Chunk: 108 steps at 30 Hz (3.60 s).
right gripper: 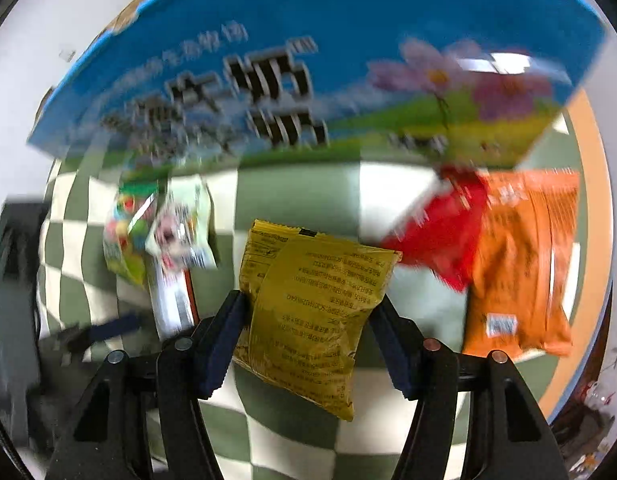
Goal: Organize snacks
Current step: 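Grasp the red-white spicy strip pack with the left gripper while the right grasps the yellow bag, then carry both packs into the cardboard box and open both grippers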
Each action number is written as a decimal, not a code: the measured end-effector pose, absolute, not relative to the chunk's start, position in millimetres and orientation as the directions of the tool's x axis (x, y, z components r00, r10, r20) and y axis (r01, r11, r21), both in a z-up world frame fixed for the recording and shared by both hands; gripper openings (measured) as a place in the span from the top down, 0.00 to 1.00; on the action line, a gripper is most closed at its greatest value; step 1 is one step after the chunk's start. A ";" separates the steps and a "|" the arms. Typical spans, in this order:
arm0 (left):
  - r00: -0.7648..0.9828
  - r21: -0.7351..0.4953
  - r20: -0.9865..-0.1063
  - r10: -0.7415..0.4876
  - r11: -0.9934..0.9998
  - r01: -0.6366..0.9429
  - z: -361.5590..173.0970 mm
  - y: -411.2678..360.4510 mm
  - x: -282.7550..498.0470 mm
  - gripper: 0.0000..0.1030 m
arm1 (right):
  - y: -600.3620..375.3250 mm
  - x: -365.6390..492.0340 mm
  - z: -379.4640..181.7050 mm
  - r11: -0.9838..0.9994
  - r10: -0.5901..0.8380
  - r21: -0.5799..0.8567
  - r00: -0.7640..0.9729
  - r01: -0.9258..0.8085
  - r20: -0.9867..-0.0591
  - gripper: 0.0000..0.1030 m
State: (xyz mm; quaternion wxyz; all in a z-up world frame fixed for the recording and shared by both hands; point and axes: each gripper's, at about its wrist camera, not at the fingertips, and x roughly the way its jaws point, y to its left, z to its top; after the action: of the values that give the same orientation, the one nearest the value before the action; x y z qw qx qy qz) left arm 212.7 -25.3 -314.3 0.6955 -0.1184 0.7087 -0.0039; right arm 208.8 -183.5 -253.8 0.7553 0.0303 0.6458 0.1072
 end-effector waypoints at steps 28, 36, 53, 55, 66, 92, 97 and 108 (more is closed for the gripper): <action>-0.036 -0.123 -0.991 -0.127 0.987 -0.103 -321.1 -51.7 153.1 0.56 | -140.9 160.9 -286.8 0.966 0.130 0.101 0.106 -0.239 -0.986 0.33; 0.012 -0.133 -0.991 -0.133 0.989 -0.066 -284.6 -61.9 159.5 0.56 | -153.9 155.2 -268.2 0.954 0.219 0.187 0.122 -0.233 -0.968 0.50; 0.152 -0.279 -0.949 -0.276 0.960 -0.002 -152.5 -51.7 164.6 0.56 | -183.8 151.6 -188.6 0.897 0.425 0.385 0.184 -0.218 -0.886 0.51; 0.194 -0.300 -0.935 -0.297 0.954 0.015 -130.4 -51.1 160.8 0.56 | -189.4 155.4 -164.2 0.884 0.455 0.409 0.217 -0.227 -0.863 0.51; 0.374 -0.319 -0.874 -0.310 0.947 0.039 -57.9 -53.8 265.9 0.56 | -212.5 241.3 -78.5 0.880 0.473 0.400 0.392 -0.258 -0.789 0.51; 0.174 -0.231 -0.959 -0.222 0.973 -0.027 -166.2 -40.3 384.8 0.13 | -195.6 369.8 -180.7 0.914 0.386 0.362 0.117 -0.185 -0.915 0.09; 0.230 -0.175 -0.960 -0.161 0.984 -0.044 -149.6 -27.7 375.8 0.13 | -187.1 361.7 -169.3 0.933 0.326 0.294 0.144 -0.207 -0.934 0.05; 0.327 -0.079 -0.944 -0.046 0.993 -0.088 -136.6 -8.4 336.4 0.13 | -190.5 344.0 -150.2 0.968 0.222 0.181 0.257 -0.174 -0.941 0.05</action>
State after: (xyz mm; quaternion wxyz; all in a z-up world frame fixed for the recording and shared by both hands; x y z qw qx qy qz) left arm 336.4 -8.4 -136.6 0.8126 -0.0577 0.5798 0.0132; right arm 344.0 -190.5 -150.2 0.7925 0.0203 0.5966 0.1250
